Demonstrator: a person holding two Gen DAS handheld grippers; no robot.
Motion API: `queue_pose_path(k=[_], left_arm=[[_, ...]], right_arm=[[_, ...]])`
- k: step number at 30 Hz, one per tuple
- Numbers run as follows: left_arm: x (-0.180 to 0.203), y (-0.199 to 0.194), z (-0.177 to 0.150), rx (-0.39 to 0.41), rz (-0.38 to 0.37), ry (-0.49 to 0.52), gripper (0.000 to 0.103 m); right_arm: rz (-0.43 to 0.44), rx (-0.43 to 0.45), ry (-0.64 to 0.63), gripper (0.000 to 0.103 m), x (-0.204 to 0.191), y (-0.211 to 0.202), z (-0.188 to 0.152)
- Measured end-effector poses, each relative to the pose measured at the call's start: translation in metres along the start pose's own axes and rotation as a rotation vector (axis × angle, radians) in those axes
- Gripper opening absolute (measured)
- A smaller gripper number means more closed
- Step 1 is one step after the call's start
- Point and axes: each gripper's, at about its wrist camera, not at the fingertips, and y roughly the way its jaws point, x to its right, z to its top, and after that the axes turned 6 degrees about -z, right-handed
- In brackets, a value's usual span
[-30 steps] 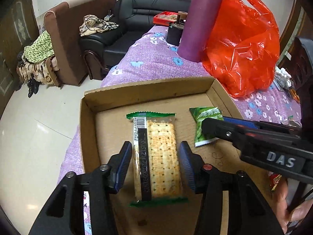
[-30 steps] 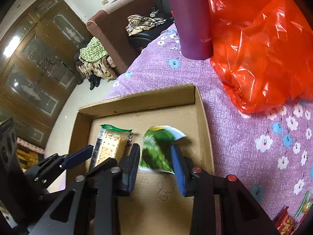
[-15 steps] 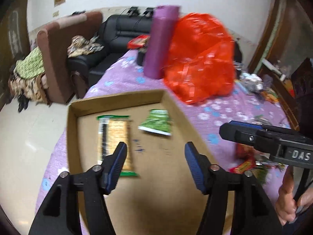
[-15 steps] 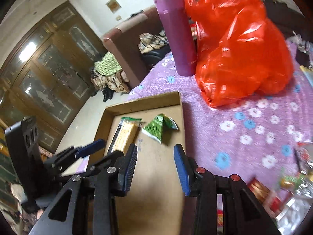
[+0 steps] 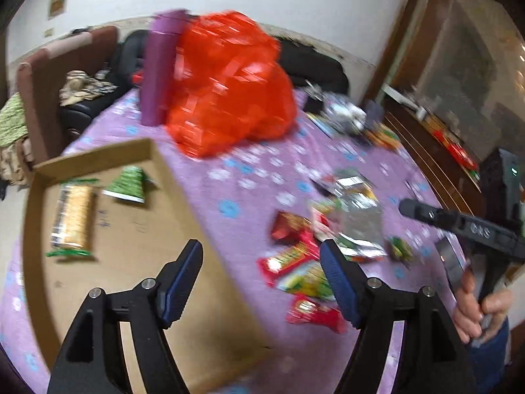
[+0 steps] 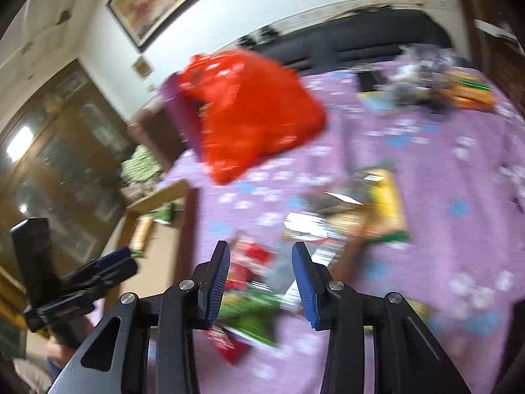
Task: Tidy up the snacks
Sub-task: 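Grasp a green garlic pea bag with the left gripper while the right gripper grasps another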
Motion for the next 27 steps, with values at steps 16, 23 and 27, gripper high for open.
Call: queue_pose_path(k=[16,23,27], left_arm=[[0.109,0.073,-0.048,-0.285,-0.122,0.307,0.072],[0.102,0.054,-0.051,-0.238,-0.087,0.302,0.072],[0.114,0.065,-0.052,-0.233,-0.007,0.407,0.072]], right_arm=[[-0.033,-0.093,0.301,0.055,0.116,0.023,-0.018],[0.003,-0.1,0.283,0.056,0.108,0.019,-0.018],[0.002,-0.107,0.276,0.056,0.105,0.02,-0.019]])
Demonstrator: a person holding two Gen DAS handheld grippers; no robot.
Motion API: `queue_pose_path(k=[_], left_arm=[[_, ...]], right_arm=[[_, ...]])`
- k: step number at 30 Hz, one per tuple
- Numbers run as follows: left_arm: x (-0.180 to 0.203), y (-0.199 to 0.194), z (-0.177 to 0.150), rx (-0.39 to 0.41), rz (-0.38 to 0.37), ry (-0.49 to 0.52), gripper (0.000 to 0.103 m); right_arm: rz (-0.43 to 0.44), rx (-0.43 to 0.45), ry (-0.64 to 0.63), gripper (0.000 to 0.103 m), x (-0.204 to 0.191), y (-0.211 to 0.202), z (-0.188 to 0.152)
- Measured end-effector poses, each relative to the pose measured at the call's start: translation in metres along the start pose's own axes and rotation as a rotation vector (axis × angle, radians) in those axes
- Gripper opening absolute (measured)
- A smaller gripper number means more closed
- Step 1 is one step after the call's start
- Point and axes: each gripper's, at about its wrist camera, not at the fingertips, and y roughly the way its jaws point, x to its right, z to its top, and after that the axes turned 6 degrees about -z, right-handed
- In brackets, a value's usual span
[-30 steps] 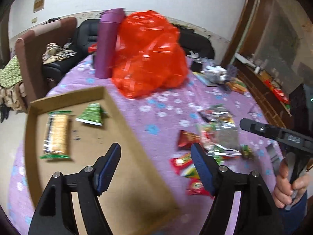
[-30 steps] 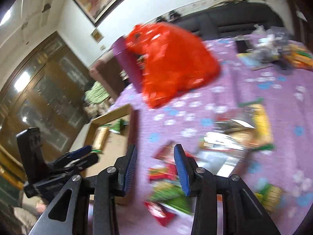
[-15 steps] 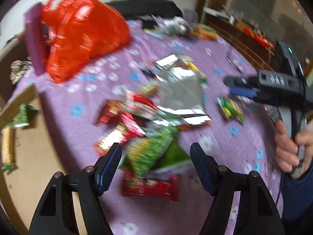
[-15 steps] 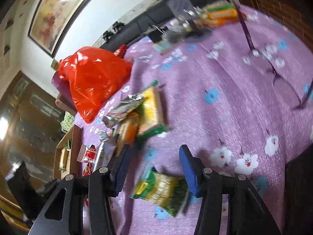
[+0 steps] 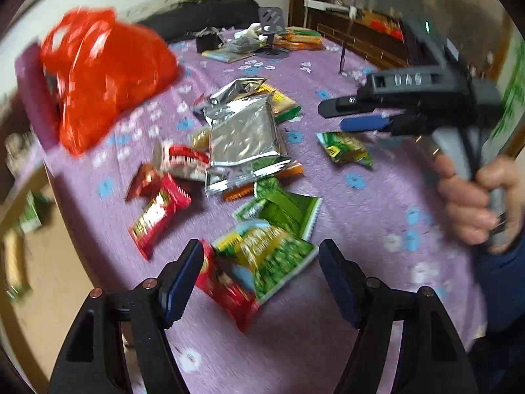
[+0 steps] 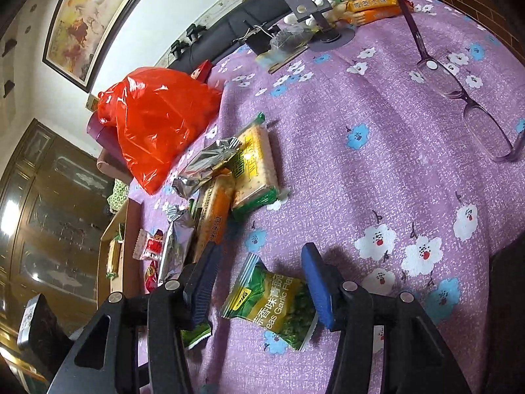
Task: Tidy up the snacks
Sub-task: 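Grasp a green garlic pea bag with the left gripper while the right gripper grasps another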
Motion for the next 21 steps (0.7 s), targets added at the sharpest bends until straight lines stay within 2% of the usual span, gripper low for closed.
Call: queue_pose_path(k=[2,6,8,9,10,11,13,19,21], left_arm=[[0.004,0.012,0.004,-0.023,0.014,0.032,0.072],[0.004,0.026,0.011,-0.03,0.005,0.033,0.071],[0.003,0.036,0.009,-0.055,0.011,0.014,0.057],[0.004,0.037,0.006,-0.053,0.024,0.011,0.057],[0.006,0.035,0.004,-0.04,0.027,0.009,0.053],[0.007,0.034,0.002,-0.033,0.02,0.004,0.042],[0.008,0.03,0.0,-0.019,0.018,-0.002,0.035],[-0.003,0.021,-0.002,0.011,-0.01,-0.071,0.033],[-0.008,0.017,-0.003,0.022,-0.016,-0.095,0.033]], right_arm=[[0.0,0.0,0.002,0.056,0.001,0.0,0.0],[-0.001,-0.006,0.005,0.057,0.001,0.001,0.0],[0.0,-0.009,-0.001,0.057,0.0,0.002,0.0],[0.0,-0.01,-0.004,0.057,0.0,0.002,0.0],[0.0,-0.012,-0.005,0.057,-0.001,0.002,-0.001],[-0.001,-0.014,-0.004,0.058,-0.001,0.002,-0.001],[-0.013,-0.017,-0.001,0.062,0.0,0.003,-0.001],[-0.043,-0.053,-0.033,0.064,-0.005,0.01,-0.004],[-0.013,-0.094,-0.055,0.064,-0.011,0.014,-0.007]])
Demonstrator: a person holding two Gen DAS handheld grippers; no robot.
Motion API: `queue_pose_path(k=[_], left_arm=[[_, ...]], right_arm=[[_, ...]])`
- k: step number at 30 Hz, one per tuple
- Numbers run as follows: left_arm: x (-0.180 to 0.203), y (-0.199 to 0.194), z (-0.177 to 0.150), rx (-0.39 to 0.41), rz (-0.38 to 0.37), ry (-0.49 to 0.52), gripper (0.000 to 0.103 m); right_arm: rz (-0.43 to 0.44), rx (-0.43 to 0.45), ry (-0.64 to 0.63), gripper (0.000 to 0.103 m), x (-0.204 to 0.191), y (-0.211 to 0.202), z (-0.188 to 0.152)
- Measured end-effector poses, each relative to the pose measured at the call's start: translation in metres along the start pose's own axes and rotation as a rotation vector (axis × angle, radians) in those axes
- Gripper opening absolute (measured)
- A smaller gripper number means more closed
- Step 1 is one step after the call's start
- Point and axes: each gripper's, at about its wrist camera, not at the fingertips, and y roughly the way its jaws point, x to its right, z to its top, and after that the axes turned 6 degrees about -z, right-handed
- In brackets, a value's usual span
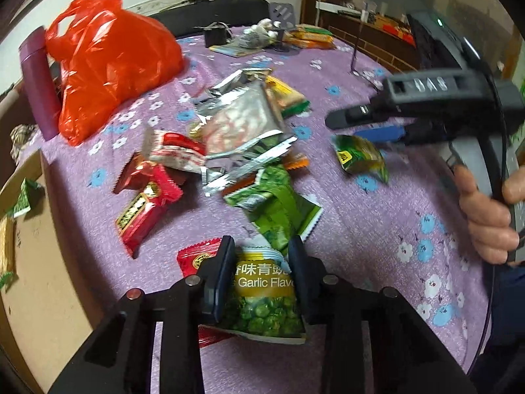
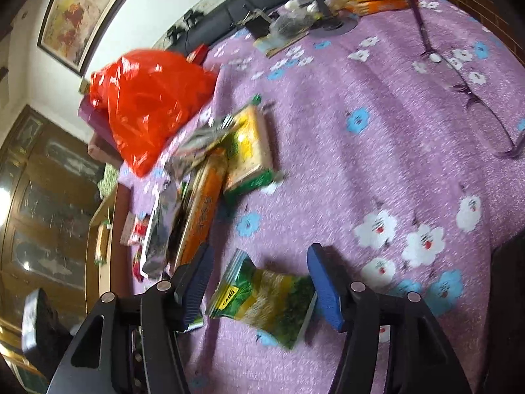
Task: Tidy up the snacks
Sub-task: 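Grasp a green garlic pea bag with the left gripper while the right gripper grasps another, then carry both green pea bags over the cardboard box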
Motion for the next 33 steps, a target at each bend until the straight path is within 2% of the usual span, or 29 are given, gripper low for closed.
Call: queue_pose_path(k=[2,7,13,14,16,18,20,21,22,25,28,30,32,33], left_arm=[[-0.005,-0.005,-0.001,0.011,-0.014,-0.022,0.033],[-0.017,-0.014,0.0,0.043,-0.023,-0.069,0.033],[-0.021,-0.029,0.002,0.083,-0.026,-0.083,0.033],[-0.022,-0.031,0.002,0.088,-0.024,-0.083,0.031],[-0.022,-0.034,0.002,0.093,-0.024,-0.084,0.019],[-0.024,-0.038,0.001,0.1,-0.026,-0.093,0.018],[-0.025,-0.04,0.002,0.106,-0.028,-0.096,0.018],[-0.025,-0.04,0.002,0.107,-0.028,-0.096,0.018],[-0.025,-0.039,0.002,0.107,-0.029,-0.096,0.018],[-0.025,-0.038,0.001,0.091,-0.029,-0.088,0.018],[-0.023,-0.037,-0.002,0.073,-0.042,-0.088,0.019],[-0.02,-0.037,-0.005,0.045,-0.064,-0.083,0.023],[-0.014,-0.036,-0.012,0.009,-0.068,-0.088,0.046],[-0.009,-0.038,-0.017,-0.002,-0.065,-0.085,0.047]], right_arm=[[0.01,-0.026,-0.043,0.064,-0.009,0.002,-0.003],[0.05,-0.001,-0.133,0.067,-0.026,-0.008,-0.007],[-0.15,0.032,-0.335,0.071,-0.049,-0.007,-0.019],[-0.169,0.022,-0.372,0.071,-0.054,-0.004,-0.023],[-0.227,0.017,-0.416,0.072,-0.058,0.001,-0.027],[-0.274,0.003,-0.436,0.072,-0.058,0.008,-0.029],[-0.288,0.009,-0.432,0.065,-0.053,0.01,-0.028],[-0.292,0.01,-0.436,0.046,-0.053,0.01,-0.029],[-0.292,0.004,-0.436,0.037,-0.052,0.011,-0.029],[-0.293,0.037,-0.416,0.037,-0.05,0.007,-0.026],[-0.255,0.073,-0.356,0.037,-0.042,-0.004,-0.02],[-0.241,0.088,-0.321,0.037,-0.038,-0.008,-0.016],[-0.216,0.101,-0.296,0.037,-0.035,-0.012,-0.013],[-0.204,0.111,-0.291,0.037,-0.035,-0.015,-0.013]])
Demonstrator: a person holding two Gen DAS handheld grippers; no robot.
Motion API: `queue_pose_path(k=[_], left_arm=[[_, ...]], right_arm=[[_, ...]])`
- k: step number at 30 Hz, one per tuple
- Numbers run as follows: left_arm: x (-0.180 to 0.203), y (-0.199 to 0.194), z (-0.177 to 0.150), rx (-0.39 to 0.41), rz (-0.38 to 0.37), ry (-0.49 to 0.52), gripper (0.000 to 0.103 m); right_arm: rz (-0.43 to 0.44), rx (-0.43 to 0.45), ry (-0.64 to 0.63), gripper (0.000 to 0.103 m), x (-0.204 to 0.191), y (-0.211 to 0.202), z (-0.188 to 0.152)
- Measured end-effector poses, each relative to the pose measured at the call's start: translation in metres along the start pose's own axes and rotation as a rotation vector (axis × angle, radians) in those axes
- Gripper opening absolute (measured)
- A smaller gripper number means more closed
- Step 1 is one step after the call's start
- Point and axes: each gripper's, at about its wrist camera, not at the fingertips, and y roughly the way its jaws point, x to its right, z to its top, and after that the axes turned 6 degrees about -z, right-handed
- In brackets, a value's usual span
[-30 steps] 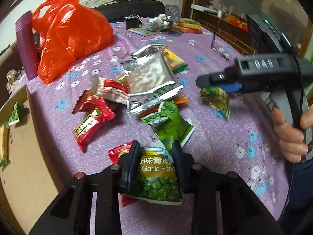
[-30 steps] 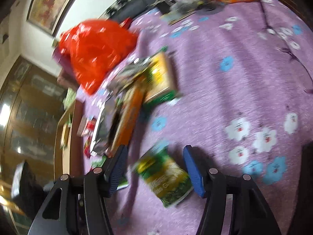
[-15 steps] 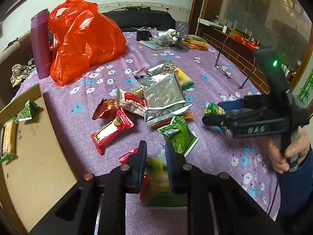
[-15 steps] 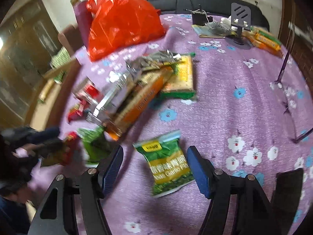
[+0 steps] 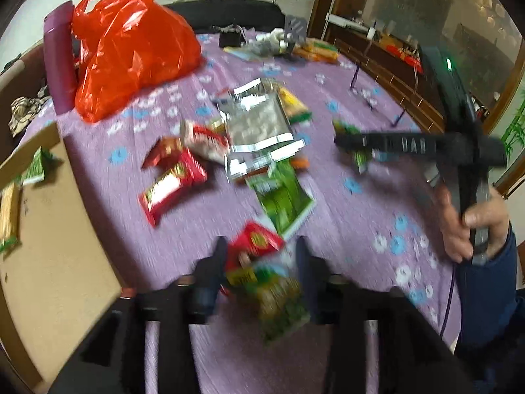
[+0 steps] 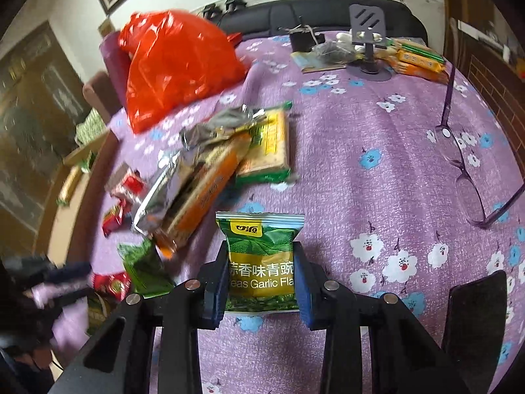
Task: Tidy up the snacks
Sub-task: 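Carry both green pea bags over the cardboard box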
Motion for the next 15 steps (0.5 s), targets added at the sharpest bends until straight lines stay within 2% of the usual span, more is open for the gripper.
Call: queue_pose_path(k=[2,5,7,11,13,15], left_arm=[[0.01,-0.002,-0.012,-0.021,0.008,0.012,0.048],[0.016,-0.003,-0.027,-0.032,0.049,-0.022,0.048],[0.018,-0.002,-0.029,-0.024,0.107,-0.03,0.048],[0.016,0.013,-0.026,-0.038,0.097,-0.065,0.048],[0.016,0.023,-0.025,-0.049,0.121,-0.067,0.048],[0.015,0.027,-0.025,-0.024,0.125,-0.068,0.046]], right_arm=[[0.004,0.013,0.005,0.037,-0.001,-0.003,0.001],[0.007,0.029,-0.002,0.037,-0.004,-0.006,0.0],[0.018,0.038,-0.009,0.037,-0.007,-0.008,0.0],[0.031,0.049,-0.015,0.037,-0.009,-0.01,0.0],[0.037,0.053,-0.018,0.037,-0.01,-0.012,0.0],[0.041,0.059,-0.021,0.037,-0.011,-0.013,0.0]])
